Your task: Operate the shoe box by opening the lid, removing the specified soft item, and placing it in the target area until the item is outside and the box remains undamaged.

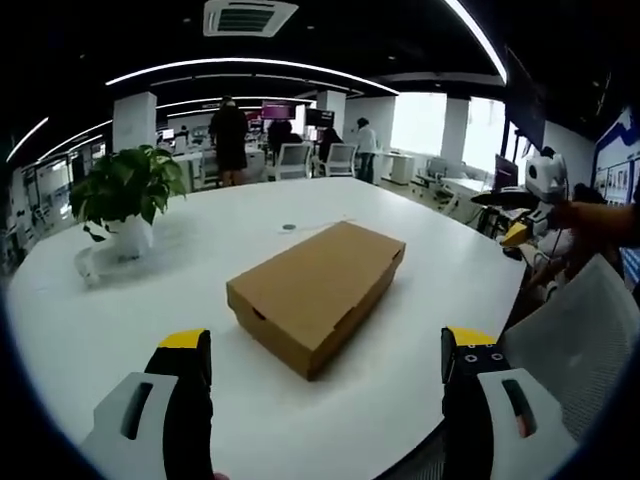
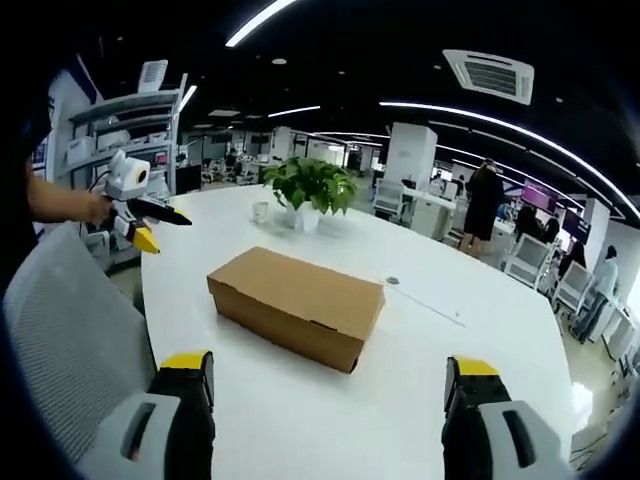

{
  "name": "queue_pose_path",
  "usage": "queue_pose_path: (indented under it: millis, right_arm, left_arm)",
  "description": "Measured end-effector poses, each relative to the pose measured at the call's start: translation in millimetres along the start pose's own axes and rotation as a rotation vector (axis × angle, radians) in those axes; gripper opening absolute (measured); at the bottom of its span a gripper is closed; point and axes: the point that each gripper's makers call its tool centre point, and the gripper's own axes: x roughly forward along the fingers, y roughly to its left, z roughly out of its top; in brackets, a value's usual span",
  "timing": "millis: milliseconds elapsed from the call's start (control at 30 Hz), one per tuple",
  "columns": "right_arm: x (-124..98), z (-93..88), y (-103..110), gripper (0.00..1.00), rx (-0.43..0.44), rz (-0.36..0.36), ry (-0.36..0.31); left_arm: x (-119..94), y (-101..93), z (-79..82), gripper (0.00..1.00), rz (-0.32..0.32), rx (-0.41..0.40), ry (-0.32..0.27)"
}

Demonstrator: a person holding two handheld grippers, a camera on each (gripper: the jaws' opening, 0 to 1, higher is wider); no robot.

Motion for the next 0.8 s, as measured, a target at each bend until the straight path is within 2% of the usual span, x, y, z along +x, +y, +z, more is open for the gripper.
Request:
queue_pose_path:
  millis: [133, 467, 800]
  right_arm:
    - [13, 2.1, -6, 0.94, -0.045, 0.016, -0.010]
    - [45, -9.6, -11, 0.94, -0.019, 0.076, 0.006]
    - [72, -14.6, -14, 0.91, -0.057, 0.121, 0.020]
  left_arm:
    - [6, 4.5, -2.3, 0.99, 0.008, -0.013, -0.005]
    - [20, 8.8, -17.4, 0.99, 0.032, -0.010, 0.018]
    - [41, 9.7, -25.2, 0.98, 0.013, -0.001, 0.034]
